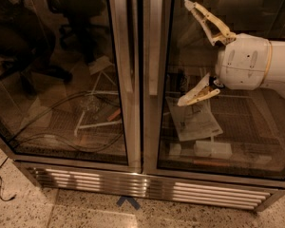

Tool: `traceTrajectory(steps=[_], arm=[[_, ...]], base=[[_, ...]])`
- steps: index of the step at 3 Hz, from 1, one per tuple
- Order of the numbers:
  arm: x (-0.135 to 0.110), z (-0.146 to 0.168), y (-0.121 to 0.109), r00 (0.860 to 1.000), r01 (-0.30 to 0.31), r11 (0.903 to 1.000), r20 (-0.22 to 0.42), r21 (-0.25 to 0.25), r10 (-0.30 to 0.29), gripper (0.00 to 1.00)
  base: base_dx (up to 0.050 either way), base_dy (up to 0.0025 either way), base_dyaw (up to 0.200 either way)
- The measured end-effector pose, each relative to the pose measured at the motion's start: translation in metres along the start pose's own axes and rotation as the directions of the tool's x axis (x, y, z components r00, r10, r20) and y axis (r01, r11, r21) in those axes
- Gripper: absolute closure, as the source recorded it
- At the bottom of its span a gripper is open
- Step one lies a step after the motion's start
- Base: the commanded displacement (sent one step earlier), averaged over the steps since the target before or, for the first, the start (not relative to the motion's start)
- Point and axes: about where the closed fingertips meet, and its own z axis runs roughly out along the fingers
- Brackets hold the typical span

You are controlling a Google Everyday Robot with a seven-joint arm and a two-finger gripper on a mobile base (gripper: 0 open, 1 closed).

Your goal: Pick orange can from top drawer and place on counter

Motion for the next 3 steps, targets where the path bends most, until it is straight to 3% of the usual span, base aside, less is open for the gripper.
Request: traceTrajectory(steps=[1,2,3], arm=[[-0.010,0.005,0.001,0.990,0.123,0.9924,-0.066,-0.004,-0.123,0.04],[-0.011,0.013,0.000,0.976,0.196,0.9806,-0.098,-0.004,-0.195,0.34],[-0.004,0.020,-0.006,0.967,0.227,0.9738,-0.121,-0.004,-0.226,0.65]], base=[[0.000,0.00000,0.000],[0.000,0.00000,0.000],[0.000,0.00000,0.000]])
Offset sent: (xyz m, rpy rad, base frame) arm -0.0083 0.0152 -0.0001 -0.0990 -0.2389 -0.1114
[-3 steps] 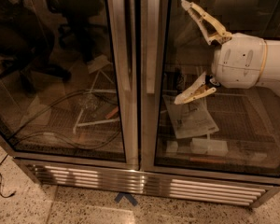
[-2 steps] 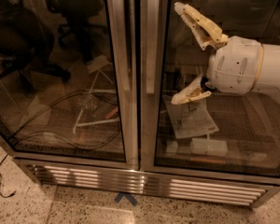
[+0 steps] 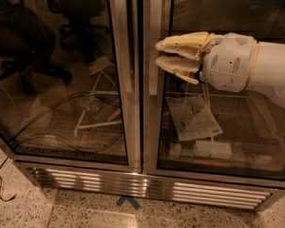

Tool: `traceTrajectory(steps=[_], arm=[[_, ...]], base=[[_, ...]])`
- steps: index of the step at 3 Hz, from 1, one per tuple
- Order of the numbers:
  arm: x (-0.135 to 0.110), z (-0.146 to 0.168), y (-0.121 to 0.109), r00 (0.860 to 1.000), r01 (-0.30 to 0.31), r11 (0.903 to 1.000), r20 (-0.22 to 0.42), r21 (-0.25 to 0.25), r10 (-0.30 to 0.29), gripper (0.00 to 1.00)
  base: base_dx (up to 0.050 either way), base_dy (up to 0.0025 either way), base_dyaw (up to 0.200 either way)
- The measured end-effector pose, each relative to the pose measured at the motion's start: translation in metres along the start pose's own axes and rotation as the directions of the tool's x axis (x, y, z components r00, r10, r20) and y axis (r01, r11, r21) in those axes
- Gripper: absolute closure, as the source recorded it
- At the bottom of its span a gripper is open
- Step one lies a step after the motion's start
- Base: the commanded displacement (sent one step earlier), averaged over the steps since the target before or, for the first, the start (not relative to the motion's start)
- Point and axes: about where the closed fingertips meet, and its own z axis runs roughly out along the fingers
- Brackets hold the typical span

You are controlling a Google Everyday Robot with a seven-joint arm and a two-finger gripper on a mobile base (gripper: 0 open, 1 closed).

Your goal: Pick orange can from top drawer and place on counter

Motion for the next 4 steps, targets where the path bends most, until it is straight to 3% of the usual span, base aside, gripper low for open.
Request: traceTrajectory(steps=[1,3,4], arm=[[0.019,0.002,-0.006,1.000,-0.003,1.0000,-0.026,-0.001,0.003,0.96],[0.051,0.003,-0.010,0.999,-0.014,0.9999,-0.051,-0.007,0.013,1.00],[0.054,0.010,-0.007,0.997,-0.024,0.9997,-0.074,-0.010,0.023,1.00]], base=[[0.000,0.00000,0.000],[0.000,0.00000,0.000],[0.000,0.00000,0.000]])
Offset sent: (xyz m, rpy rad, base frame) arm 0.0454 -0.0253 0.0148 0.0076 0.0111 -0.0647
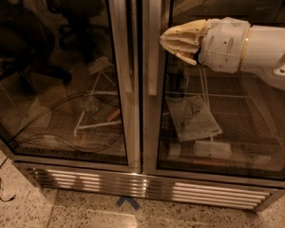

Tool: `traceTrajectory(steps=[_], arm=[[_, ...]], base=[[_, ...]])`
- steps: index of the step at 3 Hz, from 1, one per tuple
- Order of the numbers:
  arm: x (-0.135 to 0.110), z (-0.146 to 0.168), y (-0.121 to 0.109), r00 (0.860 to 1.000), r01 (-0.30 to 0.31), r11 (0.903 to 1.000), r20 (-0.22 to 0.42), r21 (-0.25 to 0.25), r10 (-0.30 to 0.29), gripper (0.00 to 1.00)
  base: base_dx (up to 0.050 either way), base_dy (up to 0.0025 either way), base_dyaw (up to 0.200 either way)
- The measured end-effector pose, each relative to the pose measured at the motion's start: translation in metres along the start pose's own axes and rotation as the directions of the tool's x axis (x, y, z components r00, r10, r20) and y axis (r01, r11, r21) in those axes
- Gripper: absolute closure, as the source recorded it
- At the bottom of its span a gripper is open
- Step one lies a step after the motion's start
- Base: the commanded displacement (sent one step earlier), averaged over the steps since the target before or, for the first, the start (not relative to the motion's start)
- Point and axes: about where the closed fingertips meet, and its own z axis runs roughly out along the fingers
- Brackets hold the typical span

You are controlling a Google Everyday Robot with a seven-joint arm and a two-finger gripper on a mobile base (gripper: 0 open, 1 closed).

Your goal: Pick orange can from top drawer and place on counter

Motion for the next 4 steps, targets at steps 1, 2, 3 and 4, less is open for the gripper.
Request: traceTrajectory(steps=[1,2,3,4], arm=[[-0.005,0.009,0.005,1.000,-0.014,0.9999,-0.025,-0.001,0.014,1.00],[-0.004,0.005,0.006,1.000,-0.014,0.9999,-0.025,-0.001,0.014,1.00],[-0.001,0.004,0.006,1.000,-0.016,0.9999,-0.027,0.000,0.016,1.00],[0.013,0.004,0.008,0.999,-0.022,0.9998,-0.046,0.002,0.022,1.00]], base=[[0.000,0.00000,0.000],[0.000,0.00000,0.000],[0.000,0.00000,0.000],[0.000,0.00000,0.000]])
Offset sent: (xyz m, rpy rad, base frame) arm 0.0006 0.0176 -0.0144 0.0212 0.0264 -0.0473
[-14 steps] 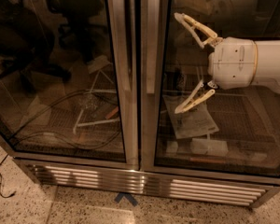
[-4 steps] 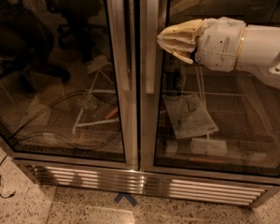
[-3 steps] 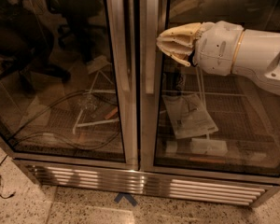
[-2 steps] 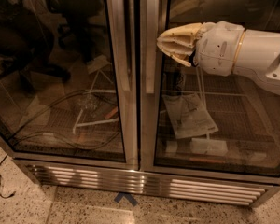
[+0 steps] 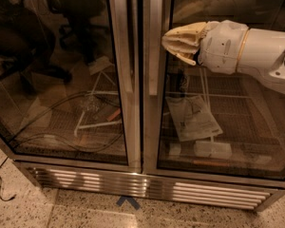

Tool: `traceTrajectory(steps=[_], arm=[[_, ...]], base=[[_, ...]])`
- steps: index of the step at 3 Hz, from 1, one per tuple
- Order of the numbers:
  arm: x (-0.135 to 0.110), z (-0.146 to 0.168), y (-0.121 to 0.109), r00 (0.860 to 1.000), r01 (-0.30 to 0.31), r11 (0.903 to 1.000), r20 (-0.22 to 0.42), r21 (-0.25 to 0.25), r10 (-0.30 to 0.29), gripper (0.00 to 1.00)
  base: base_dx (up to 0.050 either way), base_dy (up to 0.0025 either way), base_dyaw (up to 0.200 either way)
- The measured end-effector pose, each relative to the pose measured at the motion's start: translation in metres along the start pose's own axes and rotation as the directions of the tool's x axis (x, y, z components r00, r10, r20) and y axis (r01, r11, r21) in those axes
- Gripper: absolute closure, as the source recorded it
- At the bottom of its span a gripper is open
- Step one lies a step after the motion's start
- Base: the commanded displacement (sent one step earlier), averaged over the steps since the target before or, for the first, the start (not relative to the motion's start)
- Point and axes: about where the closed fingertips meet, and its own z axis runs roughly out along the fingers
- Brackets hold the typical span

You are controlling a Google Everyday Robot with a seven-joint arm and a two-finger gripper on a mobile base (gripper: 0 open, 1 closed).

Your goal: Pick orange can from top drawer and place on counter

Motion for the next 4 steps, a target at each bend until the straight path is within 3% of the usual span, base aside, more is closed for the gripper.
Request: traceTrajectory(steps=[4], arm=[[0.0024,0.0141,-0.0011,1.000,-0.004,0.9999,0.012,0.009,0.004,1.00]], base=[[0.000,0.00000,0.000]])
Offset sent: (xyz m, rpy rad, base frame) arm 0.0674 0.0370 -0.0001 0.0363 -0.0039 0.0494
